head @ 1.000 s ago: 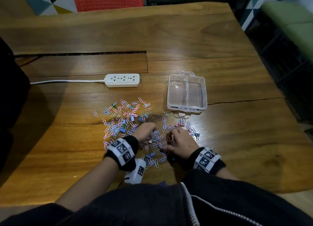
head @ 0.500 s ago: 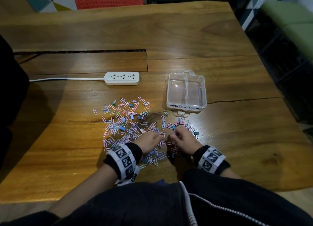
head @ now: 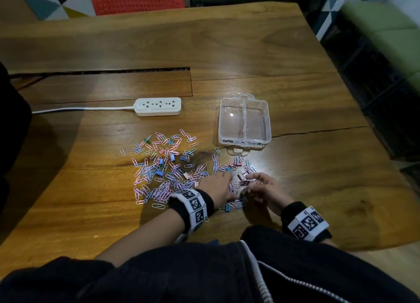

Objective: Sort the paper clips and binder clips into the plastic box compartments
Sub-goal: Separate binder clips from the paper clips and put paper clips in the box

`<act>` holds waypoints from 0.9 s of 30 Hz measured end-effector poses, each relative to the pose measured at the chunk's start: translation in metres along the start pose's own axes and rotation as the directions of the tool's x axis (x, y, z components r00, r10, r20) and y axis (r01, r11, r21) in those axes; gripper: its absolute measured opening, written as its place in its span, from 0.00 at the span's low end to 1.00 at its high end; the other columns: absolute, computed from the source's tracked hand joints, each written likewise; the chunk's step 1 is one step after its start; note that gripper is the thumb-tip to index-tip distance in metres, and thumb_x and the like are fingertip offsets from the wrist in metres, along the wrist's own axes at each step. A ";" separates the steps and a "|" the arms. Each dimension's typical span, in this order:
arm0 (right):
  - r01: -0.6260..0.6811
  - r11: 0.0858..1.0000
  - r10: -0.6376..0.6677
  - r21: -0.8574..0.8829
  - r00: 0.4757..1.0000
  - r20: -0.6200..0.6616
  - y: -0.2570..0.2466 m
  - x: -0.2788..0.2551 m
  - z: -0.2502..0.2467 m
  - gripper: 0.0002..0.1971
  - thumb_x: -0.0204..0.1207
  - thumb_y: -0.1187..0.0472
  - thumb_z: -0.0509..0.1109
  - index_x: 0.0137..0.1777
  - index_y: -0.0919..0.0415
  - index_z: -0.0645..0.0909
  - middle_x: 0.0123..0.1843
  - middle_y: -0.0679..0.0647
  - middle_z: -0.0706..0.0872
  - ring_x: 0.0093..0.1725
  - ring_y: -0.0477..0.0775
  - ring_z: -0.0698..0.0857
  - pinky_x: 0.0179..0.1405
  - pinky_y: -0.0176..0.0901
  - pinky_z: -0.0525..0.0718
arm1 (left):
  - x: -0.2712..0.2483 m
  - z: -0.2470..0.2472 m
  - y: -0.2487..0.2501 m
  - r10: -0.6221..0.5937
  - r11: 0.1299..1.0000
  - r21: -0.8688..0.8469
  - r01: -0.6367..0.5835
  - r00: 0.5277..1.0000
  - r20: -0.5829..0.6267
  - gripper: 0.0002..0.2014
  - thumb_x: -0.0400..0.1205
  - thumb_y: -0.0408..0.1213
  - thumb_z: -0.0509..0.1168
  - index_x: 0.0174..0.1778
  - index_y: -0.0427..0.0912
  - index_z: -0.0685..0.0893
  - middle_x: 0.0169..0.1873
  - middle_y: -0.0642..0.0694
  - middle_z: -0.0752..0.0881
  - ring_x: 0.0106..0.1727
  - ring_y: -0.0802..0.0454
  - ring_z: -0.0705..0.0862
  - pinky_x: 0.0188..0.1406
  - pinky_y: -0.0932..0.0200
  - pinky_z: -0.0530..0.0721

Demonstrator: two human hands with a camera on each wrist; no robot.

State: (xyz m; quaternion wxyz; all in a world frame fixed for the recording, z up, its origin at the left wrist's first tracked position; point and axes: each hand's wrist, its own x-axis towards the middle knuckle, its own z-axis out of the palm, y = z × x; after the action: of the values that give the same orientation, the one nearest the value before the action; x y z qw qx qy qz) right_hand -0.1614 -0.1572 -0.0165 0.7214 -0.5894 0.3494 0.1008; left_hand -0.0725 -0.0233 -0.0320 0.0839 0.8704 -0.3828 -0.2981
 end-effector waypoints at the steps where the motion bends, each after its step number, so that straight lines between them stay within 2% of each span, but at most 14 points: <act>1: -0.009 1.000 0.009 -0.009 1.000 -0.013 0.001 -0.001 -0.001 0.12 0.75 0.78 0.55 0.44 0.62 0.75 0.29 0.55 0.76 0.26 0.48 0.69 0.21 0.33 0.65 | 0.000 0.002 -0.001 0.018 1.000 0.024 -0.018 1.000 0.006 0.29 0.76 0.56 0.64 0.67 0.42 0.69 0.63 0.42 0.79 0.60 0.45 0.80 0.58 0.49 0.81; 3: -0.021 1.000 0.021 -0.006 0.999 -0.046 0.002 -0.002 -0.001 0.14 0.75 0.77 0.52 0.37 0.62 0.75 0.29 0.56 0.75 0.26 0.48 0.69 0.21 0.34 0.66 | -0.003 0.003 -0.001 0.042 0.995 0.088 -0.042 0.999 0.002 0.30 0.76 0.56 0.64 0.68 0.41 0.68 0.63 0.41 0.79 0.60 0.45 0.81 0.57 0.49 0.83; 7: 0.007 1.000 -0.008 -0.027 0.999 -0.047 0.004 -0.007 -0.001 0.13 0.75 0.74 0.55 0.33 0.62 0.74 0.29 0.55 0.76 0.26 0.47 0.70 0.20 0.31 0.68 | -0.005 0.001 0.003 0.075 0.968 0.240 -0.071 0.997 -0.007 0.21 0.83 0.51 0.55 0.65 0.38 0.68 0.56 0.40 0.82 0.53 0.43 0.83 0.48 0.49 0.84; 9: 0.052 0.982 -0.055 -0.182 0.998 -0.013 0.009 -0.010 0.000 0.10 0.75 0.71 0.62 0.33 0.61 0.75 0.31 0.53 0.77 0.29 0.46 0.74 0.23 0.29 0.74 | -0.008 0.003 0.003 0.083 0.961 0.264 -0.082 0.997 0.006 0.19 0.85 0.48 0.51 0.65 0.38 0.68 0.54 0.40 0.82 0.51 0.44 0.84 0.46 0.50 0.85; 10: 0.080 0.951 -0.082 -0.298 0.997 0.004 0.013 -0.010 0.001 0.08 0.73 0.68 0.67 0.33 0.61 0.76 0.32 0.52 0.79 0.32 0.47 0.76 0.28 0.30 0.77 | -0.009 0.003 0.003 0.083 0.961 0.263 -0.083 0.996 0.011 0.20 0.86 0.48 0.50 0.67 0.38 0.67 0.54 0.40 0.82 0.51 0.44 0.84 0.47 0.50 0.85; 11: 0.110 0.892 -0.115 -0.438 0.993 0.015 0.016 -0.010 0.002 0.08 0.70 0.64 0.72 0.33 0.59 0.76 0.33 0.51 0.79 0.34 0.47 0.77 0.33 0.32 0.78 | -0.009 0.002 0.003 0.081 0.962 0.260 -0.083 0.997 0.017 0.20 0.86 0.47 0.49 0.68 0.38 0.67 0.55 0.40 0.82 0.52 0.44 0.84 0.48 0.50 0.85; 12: 0.131 0.789 -0.150 -0.600 0.989 0.018 0.021 -0.010 0.002 0.11 0.66 0.59 0.76 0.33 0.56 0.74 0.34 0.49 0.78 0.35 0.47 0.76 0.34 0.34 0.76 | -0.009 0.002 0.002 0.082 0.964 0.253 -0.085 0.996 0.024 0.20 0.86 0.46 0.48 0.69 0.38 0.68 0.56 0.40 0.82 0.54 0.43 0.83 0.49 0.50 0.84; 14: 0.125 0.505 -0.195 -0.854 0.980 0.028 0.027 -0.009 0.002 0.17 0.61 0.48 0.78 0.37 0.52 0.72 0.38 0.46 0.74 0.39 0.46 0.73 0.37 0.32 0.72 | -0.010 -0.001 -0.001 0.082 0.969 0.230 -0.090 0.996 0.042 0.17 0.87 0.43 0.49 0.65 0.37 0.71 0.57 0.40 0.81 0.55 0.43 0.82 0.51 0.48 0.84; 15: 0.114 0.403 -0.194 -0.908 0.980 0.037 0.028 -0.009 0.003 0.20 0.60 0.45 0.77 0.42 0.53 0.73 0.42 0.46 0.72 0.43 0.45 0.72 0.42 0.33 0.73 | -0.010 -0.003 -0.003 0.069 0.977 0.200 -0.077 0.996 0.051 0.16 0.87 0.42 0.49 0.63 0.37 0.72 0.56 0.41 0.82 0.55 0.43 0.82 0.52 0.48 0.84; 16: 0.104 0.351 -0.186 -0.931 0.982 0.039 0.030 -0.008 0.004 0.23 0.60 0.43 0.76 0.48 0.55 0.74 0.46 0.46 0.71 0.47 0.45 0.71 0.48 0.34 0.74 | -0.011 -0.006 -0.005 0.037 0.992 0.122 -0.043 0.998 0.055 0.16 0.87 0.42 0.49 0.62 0.36 0.73 0.54 0.41 0.82 0.53 0.44 0.82 0.52 0.49 0.83; 18: 0.107 0.324 -0.184 -0.940 0.982 0.048 0.030 -0.006 0.006 0.28 0.61 0.42 0.74 0.55 0.59 0.73 0.50 0.49 0.71 0.50 0.45 0.69 0.55 0.37 0.74 | -0.010 -0.015 -0.011 -0.046 0.990 -0.128 0.056 0.995 0.083 0.18 0.87 0.46 0.47 0.61 0.36 0.73 0.49 0.41 0.82 0.47 0.46 0.80 0.50 0.54 0.79; 21: 0.129 0.299 -0.155 -0.946 0.984 0.085 0.026 -0.004 0.012 0.25 0.67 0.45 0.72 0.56 0.60 0.73 0.52 0.51 0.72 0.50 0.46 0.68 0.54 0.37 0.72 | -0.002 -0.035 -0.015 -0.095 0.906 -0.400 0.139 0.987 0.126 0.17 0.87 0.46 0.47 0.56 0.38 0.75 0.44 0.43 0.78 0.44 0.50 0.74 0.42 0.58 0.73; 24: 0.174 0.227 -0.123 -0.958 0.981 0.149 0.020 -0.004 0.017 0.17 0.76 0.54 0.65 0.61 0.60 0.71 0.60 0.55 0.77 0.51 0.49 0.74 0.56 0.39 0.76 | 0.012 -0.055 -0.018 -0.148 0.763 -0.607 0.222 0.974 0.169 0.13 0.87 0.46 0.48 0.50 0.41 0.74 0.36 0.50 0.72 0.30 0.57 0.70 0.25 0.65 0.68; 27: 0.183 0.086 -0.064 -0.979 0.982 0.178 0.017 -0.005 0.017 0.20 0.76 0.61 0.65 0.67 0.60 0.67 0.63 0.60 0.77 0.60 0.56 0.77 0.60 0.45 0.80 | 0.030 -0.078 -0.016 -0.201 0.574 -0.765 0.291 0.956 0.214 0.15 0.86 0.43 0.50 0.34 0.43 0.70 0.26 0.51 0.67 0.19 0.57 0.64 0.14 0.66 0.64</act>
State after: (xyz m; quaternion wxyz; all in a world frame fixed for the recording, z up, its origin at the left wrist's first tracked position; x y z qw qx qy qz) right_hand -0.1676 -0.1351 -0.0257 0.1590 -0.9423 0.1078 0.2741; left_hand -0.0015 -0.0399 0.0110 0.3963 0.7716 -0.0912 -0.4890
